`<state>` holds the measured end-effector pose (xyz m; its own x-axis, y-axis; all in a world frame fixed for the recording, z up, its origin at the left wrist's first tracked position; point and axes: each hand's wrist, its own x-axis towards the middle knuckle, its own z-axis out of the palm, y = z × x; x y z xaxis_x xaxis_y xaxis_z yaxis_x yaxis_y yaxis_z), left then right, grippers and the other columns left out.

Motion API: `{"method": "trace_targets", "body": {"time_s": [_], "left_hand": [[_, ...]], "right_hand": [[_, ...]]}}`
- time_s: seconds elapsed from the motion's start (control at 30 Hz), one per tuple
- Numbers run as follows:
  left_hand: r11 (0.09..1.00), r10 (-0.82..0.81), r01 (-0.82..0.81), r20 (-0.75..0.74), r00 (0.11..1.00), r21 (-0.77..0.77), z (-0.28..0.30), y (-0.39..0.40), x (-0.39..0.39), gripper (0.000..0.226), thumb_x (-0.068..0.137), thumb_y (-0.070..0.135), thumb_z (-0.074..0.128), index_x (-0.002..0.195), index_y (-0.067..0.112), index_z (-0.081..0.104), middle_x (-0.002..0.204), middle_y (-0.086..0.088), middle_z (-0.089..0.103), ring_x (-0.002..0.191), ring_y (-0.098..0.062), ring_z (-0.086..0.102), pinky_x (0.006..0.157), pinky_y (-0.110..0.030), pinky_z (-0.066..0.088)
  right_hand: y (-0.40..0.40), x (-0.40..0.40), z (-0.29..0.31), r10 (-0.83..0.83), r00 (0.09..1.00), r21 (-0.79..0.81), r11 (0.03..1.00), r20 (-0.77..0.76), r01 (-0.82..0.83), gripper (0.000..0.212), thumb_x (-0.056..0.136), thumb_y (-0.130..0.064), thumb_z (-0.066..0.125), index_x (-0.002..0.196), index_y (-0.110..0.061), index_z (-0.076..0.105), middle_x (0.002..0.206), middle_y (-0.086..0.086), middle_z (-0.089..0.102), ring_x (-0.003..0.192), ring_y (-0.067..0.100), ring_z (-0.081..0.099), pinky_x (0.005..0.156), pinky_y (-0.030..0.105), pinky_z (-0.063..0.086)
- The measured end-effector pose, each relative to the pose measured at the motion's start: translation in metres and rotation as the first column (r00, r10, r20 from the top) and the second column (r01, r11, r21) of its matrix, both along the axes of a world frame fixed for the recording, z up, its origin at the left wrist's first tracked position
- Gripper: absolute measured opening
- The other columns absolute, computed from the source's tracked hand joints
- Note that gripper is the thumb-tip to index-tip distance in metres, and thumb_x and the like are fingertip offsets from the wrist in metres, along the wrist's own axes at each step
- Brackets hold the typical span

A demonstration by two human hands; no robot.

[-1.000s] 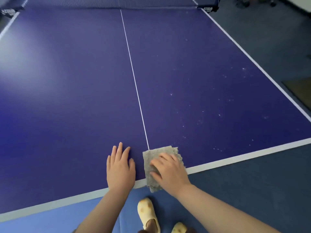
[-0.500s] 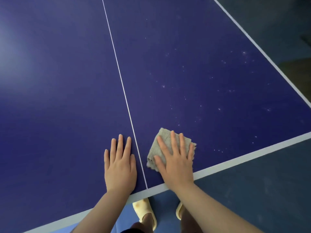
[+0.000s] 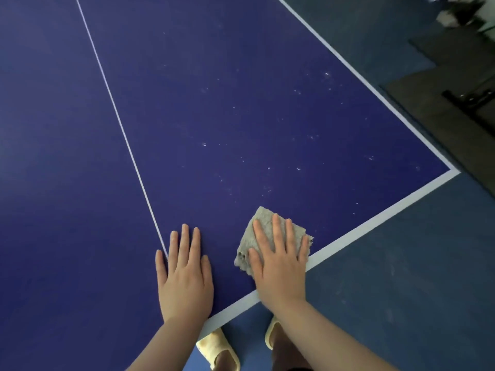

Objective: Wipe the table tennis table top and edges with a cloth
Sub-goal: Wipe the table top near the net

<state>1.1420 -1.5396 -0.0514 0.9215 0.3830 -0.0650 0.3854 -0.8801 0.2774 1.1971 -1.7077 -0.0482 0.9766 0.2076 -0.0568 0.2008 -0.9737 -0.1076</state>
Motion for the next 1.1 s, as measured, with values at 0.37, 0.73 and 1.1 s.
{"method": "trace_targets", "body": {"time_s": [0.37,0.73,1.1], "left_hand": [[0.998,-0.045,0.045,-0.010,0.999,0.034,-0.005,-0.026,0.020,0.059,0.099,0.037,0.014,0.155,0.022,0.019,0.162,0.001,0.017,0.151,-0.019,0.008,0.120,-0.043,0.004],[0.998,-0.046,0.047,-0.010,0.999,0.035,-0.006,-0.025,0.020,0.059,0.098,0.038,0.013,0.155,0.022,0.020,0.162,0.001,0.018,0.150,-0.019,0.010,0.120,-0.044,0.007],[0.998,-0.049,0.049,-0.019,0.999,0.031,-0.006,-0.026,0.021,0.059,0.098,0.038,0.011,0.155,0.023,0.016,0.162,0.001,0.016,0.151,-0.019,0.006,0.121,-0.045,0.007]], "right_hand": [[-0.036,0.019,-0.003,-0.060,0.998,-0.006,0.998,0.005,0.060,0.056,0.103,-0.052,0.013,0.157,-0.038,0.016,0.165,0.004,0.017,0.152,0.031,0.010,0.117,0.064,0.015],[-0.031,0.017,0.001,0.001,1.000,-0.014,1.000,-0.018,-0.001,0.058,0.102,-0.055,0.016,0.157,-0.037,0.018,0.166,0.009,0.014,0.152,0.034,0.010,0.117,0.064,0.015],[-0.026,0.006,0.001,0.112,0.994,-0.007,0.994,-0.017,-0.112,0.064,0.102,-0.055,0.018,0.159,-0.028,0.012,0.167,0.001,0.010,0.153,0.026,0.005,0.116,0.059,0.020]]}}
